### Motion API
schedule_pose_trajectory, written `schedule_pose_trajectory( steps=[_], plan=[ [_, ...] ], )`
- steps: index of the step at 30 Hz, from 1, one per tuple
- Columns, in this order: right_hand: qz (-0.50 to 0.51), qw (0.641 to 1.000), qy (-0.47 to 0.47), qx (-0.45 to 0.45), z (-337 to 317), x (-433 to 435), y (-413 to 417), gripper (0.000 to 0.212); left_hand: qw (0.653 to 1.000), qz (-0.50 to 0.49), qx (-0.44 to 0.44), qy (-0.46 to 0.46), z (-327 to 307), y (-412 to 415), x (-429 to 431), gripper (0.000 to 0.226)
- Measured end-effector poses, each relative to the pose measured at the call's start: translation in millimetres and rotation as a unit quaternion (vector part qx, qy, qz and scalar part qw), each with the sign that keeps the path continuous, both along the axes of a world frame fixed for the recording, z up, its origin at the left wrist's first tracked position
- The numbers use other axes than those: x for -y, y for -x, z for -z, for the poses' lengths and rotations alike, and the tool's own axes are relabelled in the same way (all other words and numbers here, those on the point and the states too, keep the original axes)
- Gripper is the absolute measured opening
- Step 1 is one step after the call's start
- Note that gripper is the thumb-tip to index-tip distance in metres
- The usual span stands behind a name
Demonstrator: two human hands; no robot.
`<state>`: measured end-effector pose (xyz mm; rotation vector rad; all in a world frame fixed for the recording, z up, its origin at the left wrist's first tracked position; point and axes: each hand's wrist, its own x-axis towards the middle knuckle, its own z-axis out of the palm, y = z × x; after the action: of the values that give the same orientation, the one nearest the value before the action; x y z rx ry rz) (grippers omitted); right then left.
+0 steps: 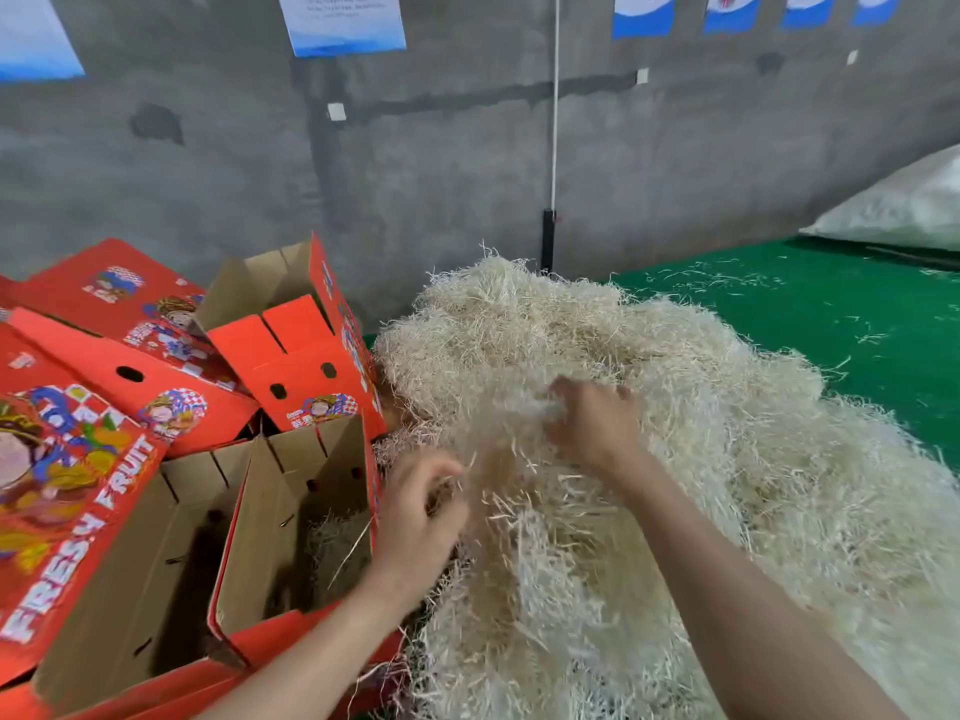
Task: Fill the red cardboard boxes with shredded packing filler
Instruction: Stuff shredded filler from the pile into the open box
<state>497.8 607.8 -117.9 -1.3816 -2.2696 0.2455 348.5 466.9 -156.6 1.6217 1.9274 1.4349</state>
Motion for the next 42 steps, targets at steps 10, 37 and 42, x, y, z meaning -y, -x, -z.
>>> schedule_pose_trajectory(
  steps=[10,37,42],
  plan=[
    [-0.223,0.95,-0.123,-0.182,-124.3,63.7,-5.1,0.042,0.995,0.0,-0.008,0.101,-101.4,-8.3,-35.0,0.118],
    [-0.065,0.816,0.174,-0.547,-38.3,64.0,1.6,0.044,0.815,-0.023,0.544,0.196,-63.6,-32.6,-37.2,0.065],
    [-0.217,0.867,0.171,-0.414,-40.6,71.5,0.2,0.056,0.798,0.024,0.558,0.227,-56.7,-33.1,-34.8,0.053]
  ],
)
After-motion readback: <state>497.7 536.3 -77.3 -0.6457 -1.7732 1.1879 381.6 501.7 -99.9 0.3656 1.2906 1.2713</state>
